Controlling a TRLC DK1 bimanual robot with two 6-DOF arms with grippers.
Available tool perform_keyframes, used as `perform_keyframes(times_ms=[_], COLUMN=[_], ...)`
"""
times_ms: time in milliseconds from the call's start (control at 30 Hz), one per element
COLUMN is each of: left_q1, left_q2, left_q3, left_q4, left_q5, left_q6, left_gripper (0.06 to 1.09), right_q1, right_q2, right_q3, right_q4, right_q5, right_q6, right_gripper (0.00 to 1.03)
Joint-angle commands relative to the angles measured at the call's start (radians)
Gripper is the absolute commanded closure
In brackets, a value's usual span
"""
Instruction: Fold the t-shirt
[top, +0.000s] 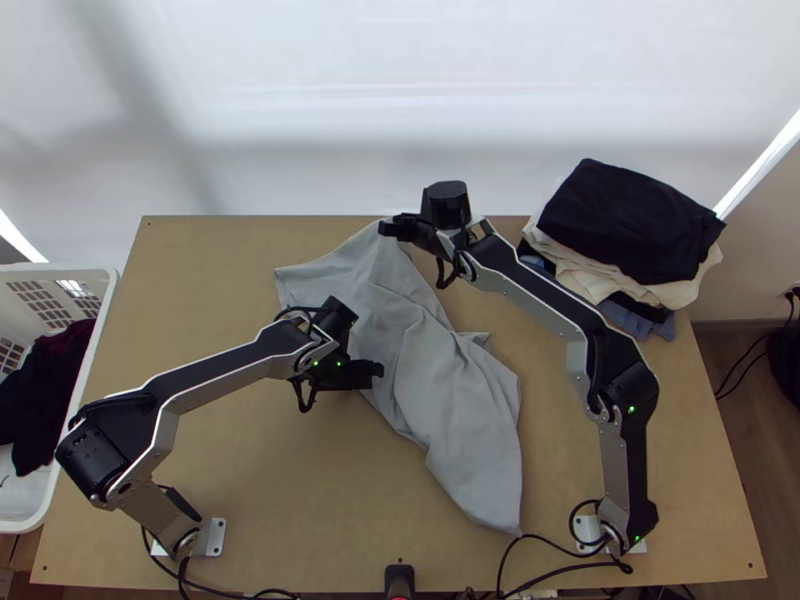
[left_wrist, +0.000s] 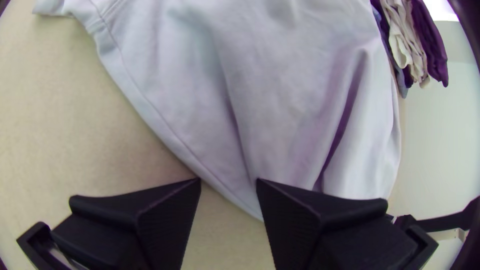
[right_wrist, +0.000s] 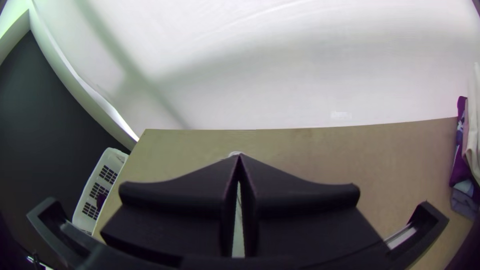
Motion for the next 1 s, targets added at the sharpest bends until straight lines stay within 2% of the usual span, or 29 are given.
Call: perform_keyframes(times_ms=[0,433,500,533,633,667,967], left_q1=[0.019,0.056,0.042,0.040,0.028,0.028,0.103], left_q2=[0.014,0.004,0.011,0.011,-0.002,-0.002,-0.075], left_q3=[0.008,-0.013,-0.012,-0.012,-0.024,-0.027,-0.006], left_q4=[-0.001,-0.004,-0.001,0.000,0.029,0.036,0.045], left_q5=[-0.003,-0.016,-0.026,-0.030,-0.096,-0.099,-0.100], left_q6=[0.011,0.037,0.037,0.037,0.025,0.025,0.025], left_gripper=[0.50,0.50,0.53,0.63,1.01,1.04,1.04], right_q1=[-0.002,0.012,0.013,0.013,0.012,0.010,-0.005], right_q2=[-0.058,-0.058,-0.058,-0.061,-0.067,-0.072,-0.116], right_q3=[-0.028,-0.037,-0.037,-0.037,-0.038,-0.042,-0.072], right_q4=[0.022,0.025,0.025,0.025,0.025,0.025,0.025], right_q5=[0.008,0.015,0.015,0.015,0.017,0.017,0.023], right_q6=[-0.015,-0.014,-0.014,-0.014,-0.014,-0.015,-0.018], right_gripper=[1.00,1.00,1.00,1.00,1.00,1.00,1.00])
